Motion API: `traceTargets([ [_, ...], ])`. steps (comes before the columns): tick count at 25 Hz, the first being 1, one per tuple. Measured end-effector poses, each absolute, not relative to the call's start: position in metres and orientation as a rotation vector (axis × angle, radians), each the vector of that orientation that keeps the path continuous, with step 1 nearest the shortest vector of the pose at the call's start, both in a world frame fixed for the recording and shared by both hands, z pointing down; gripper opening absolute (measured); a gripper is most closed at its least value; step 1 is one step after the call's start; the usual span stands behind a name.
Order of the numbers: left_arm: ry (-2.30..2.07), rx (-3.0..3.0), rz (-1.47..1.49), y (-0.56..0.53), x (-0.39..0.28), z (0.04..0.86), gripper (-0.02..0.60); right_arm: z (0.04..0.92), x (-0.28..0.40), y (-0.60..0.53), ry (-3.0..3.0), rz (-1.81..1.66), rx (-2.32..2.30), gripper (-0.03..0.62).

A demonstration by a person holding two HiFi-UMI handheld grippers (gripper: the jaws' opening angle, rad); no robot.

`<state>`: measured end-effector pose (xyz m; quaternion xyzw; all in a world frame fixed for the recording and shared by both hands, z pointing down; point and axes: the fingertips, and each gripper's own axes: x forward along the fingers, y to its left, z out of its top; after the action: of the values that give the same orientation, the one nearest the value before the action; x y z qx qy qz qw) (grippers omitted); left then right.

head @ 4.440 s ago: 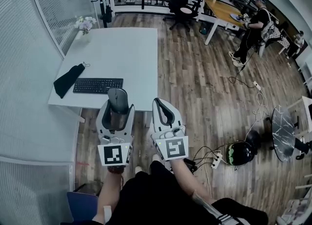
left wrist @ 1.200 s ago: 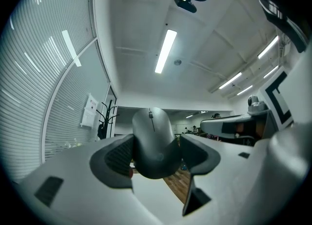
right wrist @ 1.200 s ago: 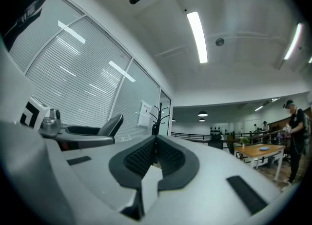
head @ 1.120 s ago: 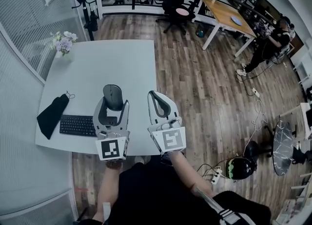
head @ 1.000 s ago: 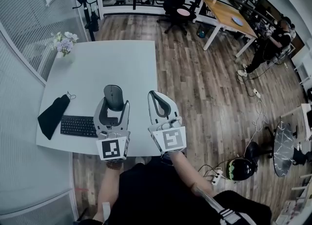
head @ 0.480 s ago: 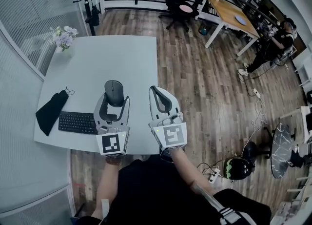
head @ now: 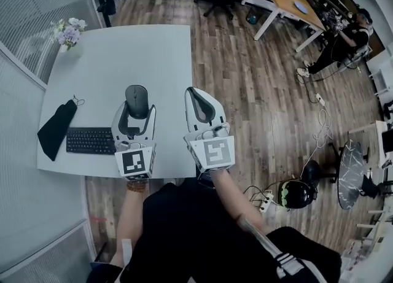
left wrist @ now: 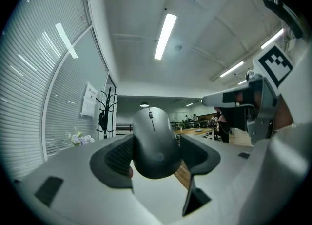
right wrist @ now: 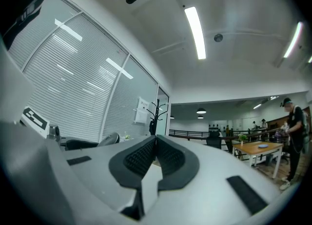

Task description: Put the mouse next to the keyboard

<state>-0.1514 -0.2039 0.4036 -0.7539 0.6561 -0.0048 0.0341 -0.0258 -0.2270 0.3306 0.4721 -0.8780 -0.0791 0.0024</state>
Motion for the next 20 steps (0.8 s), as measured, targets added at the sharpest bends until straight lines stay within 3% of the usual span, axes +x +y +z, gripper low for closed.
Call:
traceTargets([
  [20,2.091,-2.527,-0.305,-0.228,-0.140,0.535,0.302,0.346,0.019,-0.252,-2.679,-0.225,1.582,0.000],
])
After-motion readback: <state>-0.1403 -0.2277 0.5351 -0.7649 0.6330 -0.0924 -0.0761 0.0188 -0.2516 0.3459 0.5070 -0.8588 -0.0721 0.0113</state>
